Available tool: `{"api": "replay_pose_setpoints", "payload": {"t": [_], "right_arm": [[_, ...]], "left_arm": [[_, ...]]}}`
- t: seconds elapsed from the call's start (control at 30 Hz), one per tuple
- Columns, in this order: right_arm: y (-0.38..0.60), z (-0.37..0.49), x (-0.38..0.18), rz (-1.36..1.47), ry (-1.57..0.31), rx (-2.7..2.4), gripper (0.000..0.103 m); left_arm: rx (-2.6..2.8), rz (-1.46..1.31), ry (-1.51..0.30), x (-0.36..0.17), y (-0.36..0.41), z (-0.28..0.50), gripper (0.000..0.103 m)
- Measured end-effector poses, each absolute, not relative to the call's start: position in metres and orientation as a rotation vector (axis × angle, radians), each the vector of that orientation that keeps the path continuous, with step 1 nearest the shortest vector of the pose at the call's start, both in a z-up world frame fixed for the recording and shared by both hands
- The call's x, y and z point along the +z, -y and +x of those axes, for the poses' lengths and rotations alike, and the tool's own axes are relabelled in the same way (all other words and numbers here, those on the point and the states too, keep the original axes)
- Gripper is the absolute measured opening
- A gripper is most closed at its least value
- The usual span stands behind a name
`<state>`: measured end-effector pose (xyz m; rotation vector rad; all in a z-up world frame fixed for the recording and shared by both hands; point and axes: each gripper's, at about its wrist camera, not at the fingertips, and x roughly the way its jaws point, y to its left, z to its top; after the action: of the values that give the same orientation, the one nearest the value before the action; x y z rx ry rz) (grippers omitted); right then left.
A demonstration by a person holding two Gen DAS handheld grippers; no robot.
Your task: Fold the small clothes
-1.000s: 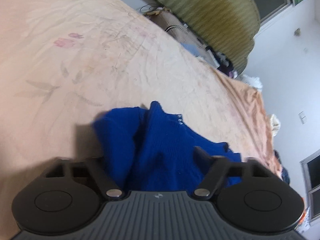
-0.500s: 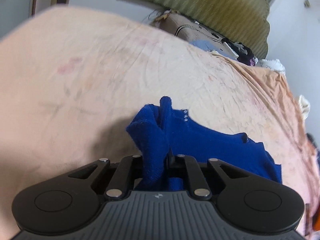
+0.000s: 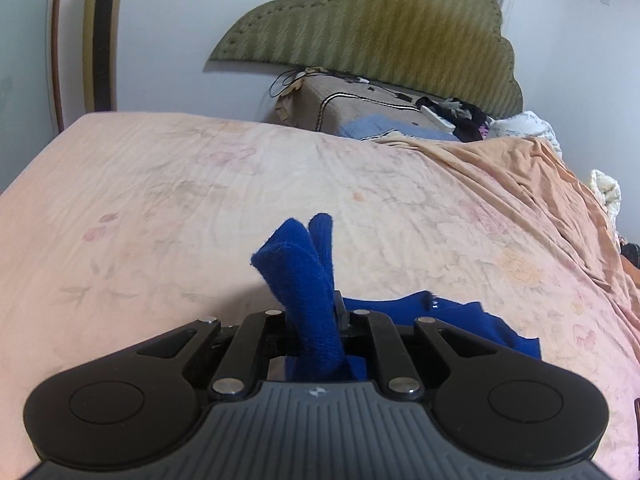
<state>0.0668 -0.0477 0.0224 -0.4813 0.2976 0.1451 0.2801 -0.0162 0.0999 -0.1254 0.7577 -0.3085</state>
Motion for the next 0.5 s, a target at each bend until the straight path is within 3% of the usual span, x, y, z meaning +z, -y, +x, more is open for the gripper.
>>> {"api": "replay_pose_setpoints", "payload": {"t": [0.5], "right_arm": [[0.116,0.063,0.017,-0.409,-0.315,0.013,0.004]], "left_arm": [[-0.375,-0.027,-0.741,0.106,0.116,0.265,0.011]]}}
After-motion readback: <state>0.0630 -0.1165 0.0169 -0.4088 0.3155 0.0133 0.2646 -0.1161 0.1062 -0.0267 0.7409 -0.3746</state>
